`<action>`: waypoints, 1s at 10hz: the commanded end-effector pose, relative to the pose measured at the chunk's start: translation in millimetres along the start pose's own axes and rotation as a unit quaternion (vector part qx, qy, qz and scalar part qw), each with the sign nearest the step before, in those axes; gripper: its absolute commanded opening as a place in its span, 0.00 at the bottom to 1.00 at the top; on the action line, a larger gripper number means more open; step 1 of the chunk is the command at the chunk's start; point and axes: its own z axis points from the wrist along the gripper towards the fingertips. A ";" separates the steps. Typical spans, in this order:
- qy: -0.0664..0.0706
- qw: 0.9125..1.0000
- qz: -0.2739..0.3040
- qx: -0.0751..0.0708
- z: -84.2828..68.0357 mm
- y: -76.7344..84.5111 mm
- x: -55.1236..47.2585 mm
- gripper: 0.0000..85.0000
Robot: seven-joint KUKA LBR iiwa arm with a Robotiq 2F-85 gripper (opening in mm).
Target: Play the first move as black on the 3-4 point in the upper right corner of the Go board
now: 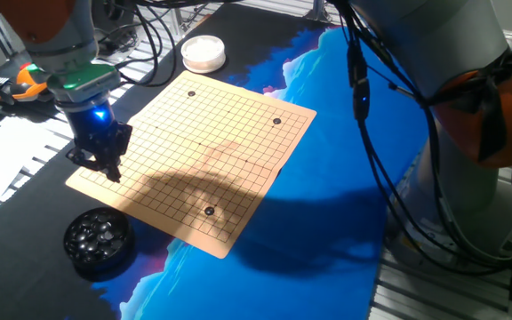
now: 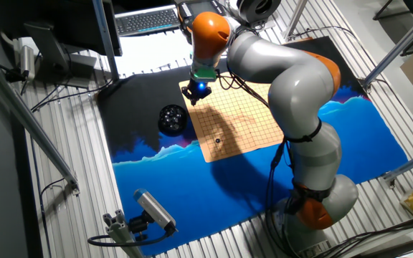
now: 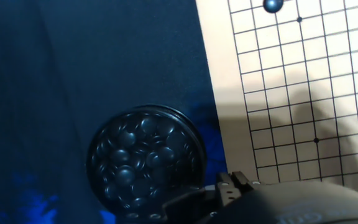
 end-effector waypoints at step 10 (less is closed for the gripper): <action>0.011 1.000 -0.027 0.003 -10.8 -60.9 3.7 0.00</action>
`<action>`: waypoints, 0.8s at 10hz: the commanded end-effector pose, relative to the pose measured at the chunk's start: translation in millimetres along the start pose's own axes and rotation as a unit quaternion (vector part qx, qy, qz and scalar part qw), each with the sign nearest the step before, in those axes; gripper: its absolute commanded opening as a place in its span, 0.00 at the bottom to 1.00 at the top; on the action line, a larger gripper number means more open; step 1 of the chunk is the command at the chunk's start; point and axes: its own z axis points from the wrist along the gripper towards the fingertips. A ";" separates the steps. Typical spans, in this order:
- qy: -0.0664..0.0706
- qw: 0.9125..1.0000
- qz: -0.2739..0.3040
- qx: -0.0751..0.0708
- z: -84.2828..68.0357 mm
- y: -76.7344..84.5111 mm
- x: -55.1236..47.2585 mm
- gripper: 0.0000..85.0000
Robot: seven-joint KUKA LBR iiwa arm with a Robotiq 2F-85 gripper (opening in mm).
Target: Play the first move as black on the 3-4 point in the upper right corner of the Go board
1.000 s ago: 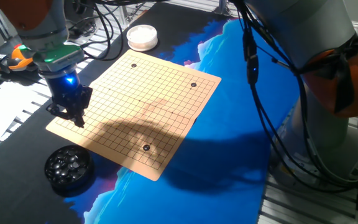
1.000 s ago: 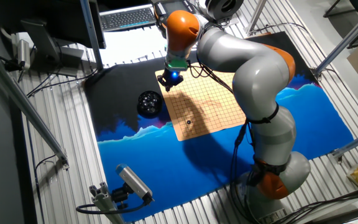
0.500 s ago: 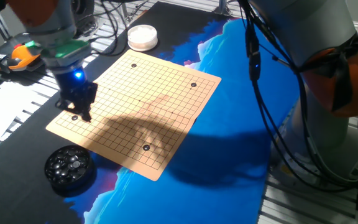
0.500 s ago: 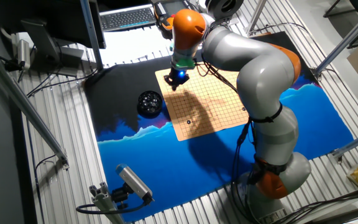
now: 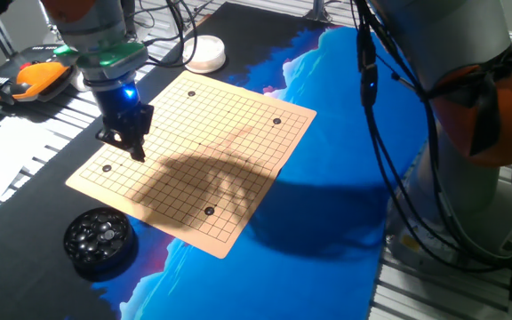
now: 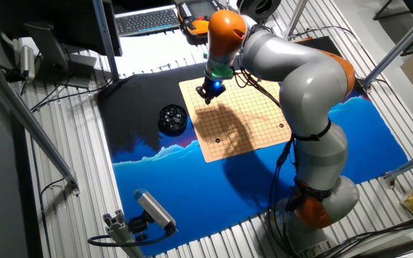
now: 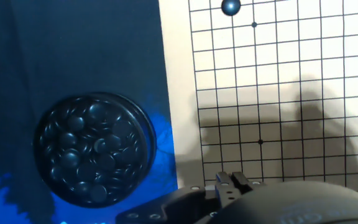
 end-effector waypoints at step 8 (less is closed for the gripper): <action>-0.003 0.998 0.066 -0.022 0.1 -0.1 0.0 0.00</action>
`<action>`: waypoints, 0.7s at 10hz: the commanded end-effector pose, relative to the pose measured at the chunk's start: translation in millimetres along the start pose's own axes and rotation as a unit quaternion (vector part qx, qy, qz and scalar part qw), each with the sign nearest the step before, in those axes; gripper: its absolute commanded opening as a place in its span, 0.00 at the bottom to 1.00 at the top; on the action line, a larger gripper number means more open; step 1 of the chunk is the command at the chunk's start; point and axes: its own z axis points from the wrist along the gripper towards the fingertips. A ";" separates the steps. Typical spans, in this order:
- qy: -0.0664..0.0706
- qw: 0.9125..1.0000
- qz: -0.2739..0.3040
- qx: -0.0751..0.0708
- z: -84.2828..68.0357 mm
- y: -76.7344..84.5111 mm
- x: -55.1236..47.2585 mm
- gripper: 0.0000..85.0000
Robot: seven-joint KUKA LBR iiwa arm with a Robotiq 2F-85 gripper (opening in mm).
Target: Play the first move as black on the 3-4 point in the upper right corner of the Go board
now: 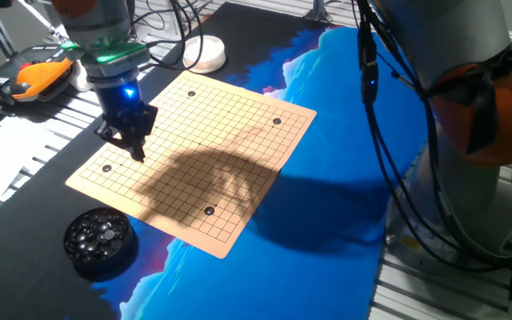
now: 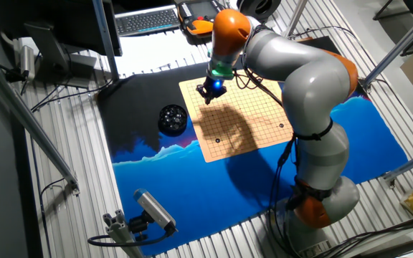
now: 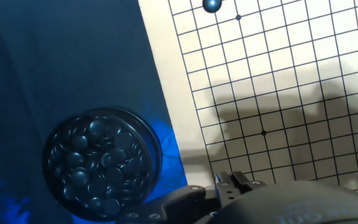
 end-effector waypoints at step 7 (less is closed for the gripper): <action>0.002 0.999 -0.034 -0.010 7.4 -35.1 11.3 0.00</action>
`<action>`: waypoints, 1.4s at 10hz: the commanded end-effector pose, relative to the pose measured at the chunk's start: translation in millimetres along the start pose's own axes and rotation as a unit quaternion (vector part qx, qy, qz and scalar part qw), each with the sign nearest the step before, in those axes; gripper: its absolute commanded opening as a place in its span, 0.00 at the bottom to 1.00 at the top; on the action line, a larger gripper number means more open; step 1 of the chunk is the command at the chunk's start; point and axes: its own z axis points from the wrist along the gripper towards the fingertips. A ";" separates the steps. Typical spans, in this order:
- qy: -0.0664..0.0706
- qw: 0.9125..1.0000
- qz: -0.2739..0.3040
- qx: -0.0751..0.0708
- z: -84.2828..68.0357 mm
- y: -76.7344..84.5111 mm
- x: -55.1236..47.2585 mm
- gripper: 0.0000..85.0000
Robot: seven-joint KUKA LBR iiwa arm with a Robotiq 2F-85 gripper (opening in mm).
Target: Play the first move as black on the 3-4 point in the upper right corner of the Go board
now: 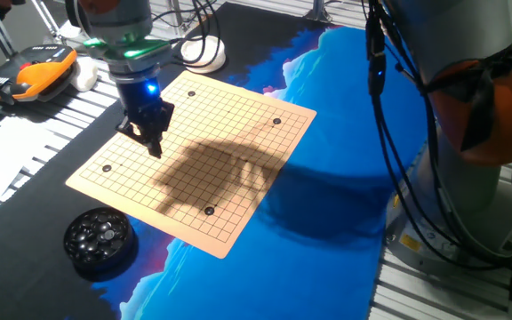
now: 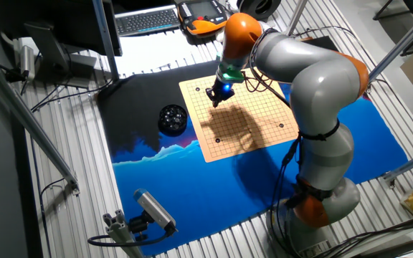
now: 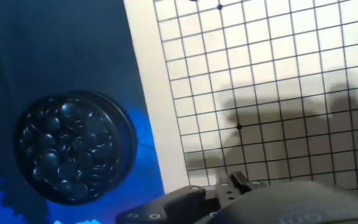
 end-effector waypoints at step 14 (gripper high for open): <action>0.004 1.000 0.030 0.007 17.0 -2.6 25.7 0.00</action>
